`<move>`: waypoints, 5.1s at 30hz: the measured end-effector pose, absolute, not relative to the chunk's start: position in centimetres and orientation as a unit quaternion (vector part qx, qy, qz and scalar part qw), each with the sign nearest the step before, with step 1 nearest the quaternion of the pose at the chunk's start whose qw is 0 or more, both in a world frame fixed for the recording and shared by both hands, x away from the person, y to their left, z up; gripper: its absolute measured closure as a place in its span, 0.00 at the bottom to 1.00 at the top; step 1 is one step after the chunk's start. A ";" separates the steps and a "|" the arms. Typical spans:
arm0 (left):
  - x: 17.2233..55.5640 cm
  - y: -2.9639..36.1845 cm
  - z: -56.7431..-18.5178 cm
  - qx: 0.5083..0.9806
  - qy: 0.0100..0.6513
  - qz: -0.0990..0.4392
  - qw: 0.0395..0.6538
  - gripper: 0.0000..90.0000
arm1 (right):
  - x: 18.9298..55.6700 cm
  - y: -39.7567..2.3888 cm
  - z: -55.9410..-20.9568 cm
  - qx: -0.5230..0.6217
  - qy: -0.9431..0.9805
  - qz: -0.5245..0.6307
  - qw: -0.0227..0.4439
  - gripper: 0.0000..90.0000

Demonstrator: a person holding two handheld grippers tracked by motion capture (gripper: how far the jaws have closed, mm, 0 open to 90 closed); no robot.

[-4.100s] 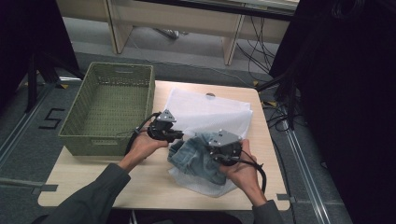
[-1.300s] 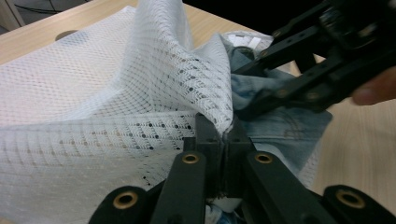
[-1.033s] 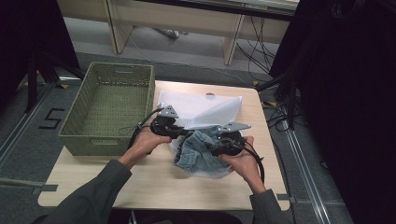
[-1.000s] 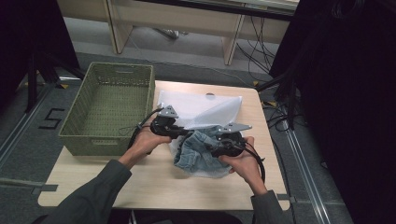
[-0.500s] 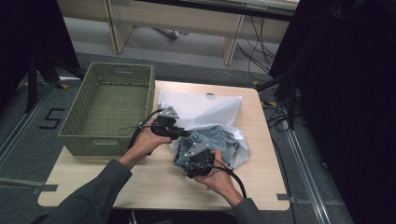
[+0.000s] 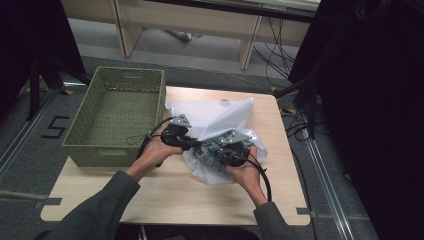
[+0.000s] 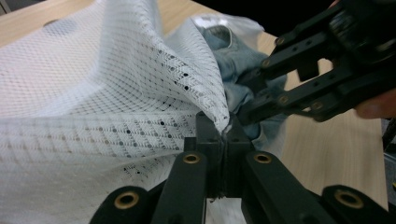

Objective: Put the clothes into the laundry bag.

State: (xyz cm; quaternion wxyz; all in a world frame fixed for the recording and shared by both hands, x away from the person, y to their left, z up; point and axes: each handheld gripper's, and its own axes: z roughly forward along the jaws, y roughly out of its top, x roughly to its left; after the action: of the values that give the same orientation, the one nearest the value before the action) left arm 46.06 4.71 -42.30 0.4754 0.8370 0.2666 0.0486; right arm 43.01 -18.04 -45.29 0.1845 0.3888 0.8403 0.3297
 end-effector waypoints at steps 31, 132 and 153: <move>41.4 0.9 -50.9 0.834 0.388 0.052 0.390 0.33 | 43.1 -18.4 -45.3 0.399 0.838 0.335 0.160 0.80; 36.3 4.9 -50.1 0.913 0.246 0.068 0.319 0.98 | 45.4 -13.0 -48.1 0.363 0.850 0.324 0.203 0.78; 42.4 7.0 -40.9 0.842 0.315 0.153 0.410 0.48 | 41.5 -20.9 -42.9 0.385 0.817 0.398 0.158 0.53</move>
State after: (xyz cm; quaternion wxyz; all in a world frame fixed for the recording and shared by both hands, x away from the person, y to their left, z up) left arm 42.44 6.97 -40.91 0.4099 0.8423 0.3148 0.1533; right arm 41.49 -20.94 -42.91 0.1584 0.3855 0.8171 0.3983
